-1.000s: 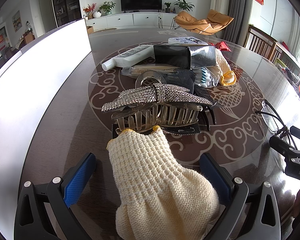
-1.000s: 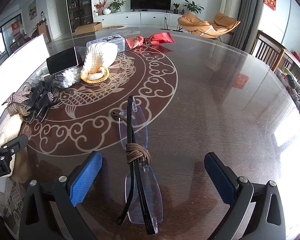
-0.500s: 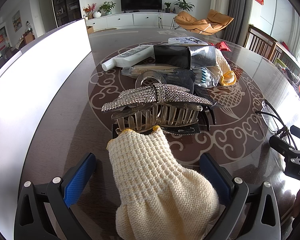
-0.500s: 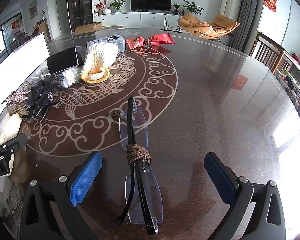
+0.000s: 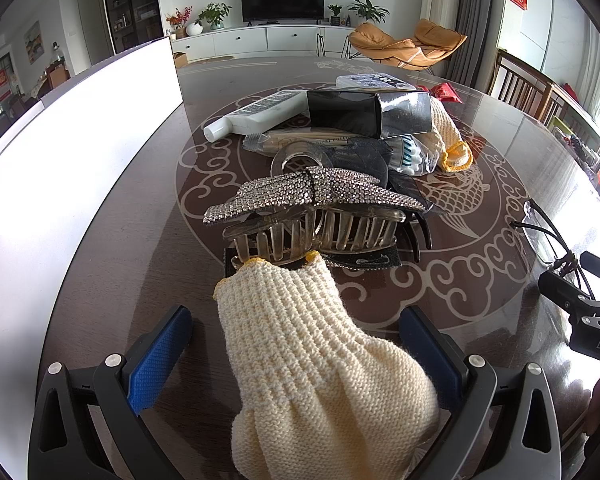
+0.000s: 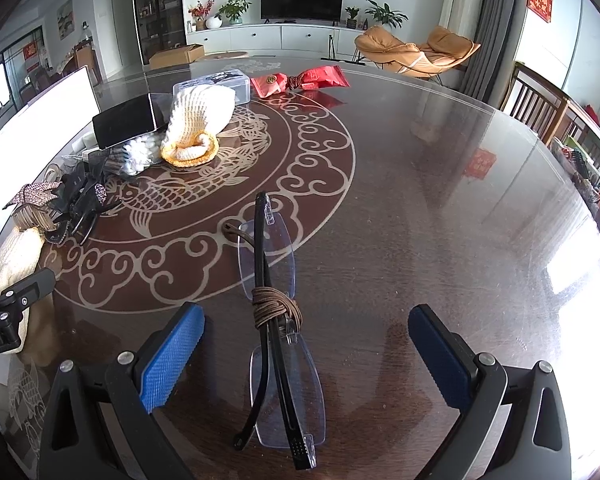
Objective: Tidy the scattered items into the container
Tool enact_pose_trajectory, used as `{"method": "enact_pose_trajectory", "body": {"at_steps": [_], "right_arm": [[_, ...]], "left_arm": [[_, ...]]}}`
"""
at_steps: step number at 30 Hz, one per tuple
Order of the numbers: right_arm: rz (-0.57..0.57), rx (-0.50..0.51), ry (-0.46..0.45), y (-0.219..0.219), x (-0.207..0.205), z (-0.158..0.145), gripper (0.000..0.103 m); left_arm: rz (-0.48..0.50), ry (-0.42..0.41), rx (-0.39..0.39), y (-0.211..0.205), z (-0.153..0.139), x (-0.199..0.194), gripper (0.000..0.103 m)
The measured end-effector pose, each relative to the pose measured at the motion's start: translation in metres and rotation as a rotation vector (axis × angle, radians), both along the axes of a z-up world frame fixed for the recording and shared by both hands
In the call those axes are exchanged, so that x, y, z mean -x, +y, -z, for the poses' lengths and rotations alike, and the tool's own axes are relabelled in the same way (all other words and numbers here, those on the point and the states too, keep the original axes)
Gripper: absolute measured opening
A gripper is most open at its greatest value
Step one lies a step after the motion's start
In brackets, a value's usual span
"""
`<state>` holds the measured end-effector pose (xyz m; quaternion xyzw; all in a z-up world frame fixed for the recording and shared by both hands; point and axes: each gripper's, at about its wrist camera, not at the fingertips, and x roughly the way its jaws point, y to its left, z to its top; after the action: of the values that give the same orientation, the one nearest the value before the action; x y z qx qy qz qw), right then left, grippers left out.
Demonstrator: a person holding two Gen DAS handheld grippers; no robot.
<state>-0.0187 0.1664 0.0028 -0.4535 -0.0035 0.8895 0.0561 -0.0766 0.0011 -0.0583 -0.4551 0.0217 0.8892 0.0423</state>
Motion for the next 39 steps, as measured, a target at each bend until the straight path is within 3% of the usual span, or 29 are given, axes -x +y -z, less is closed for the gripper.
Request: {"method": "enact_pose_trajectory", "body": {"at_steps": [39], "right_arm": [[-0.004, -0.015, 0.004, -0.0013, 0.0001, -0.0002, 0.102]], "left_arm": [[0.0, 0.0, 0.0, 0.0, -0.0001, 0.0002, 0.103]]}}
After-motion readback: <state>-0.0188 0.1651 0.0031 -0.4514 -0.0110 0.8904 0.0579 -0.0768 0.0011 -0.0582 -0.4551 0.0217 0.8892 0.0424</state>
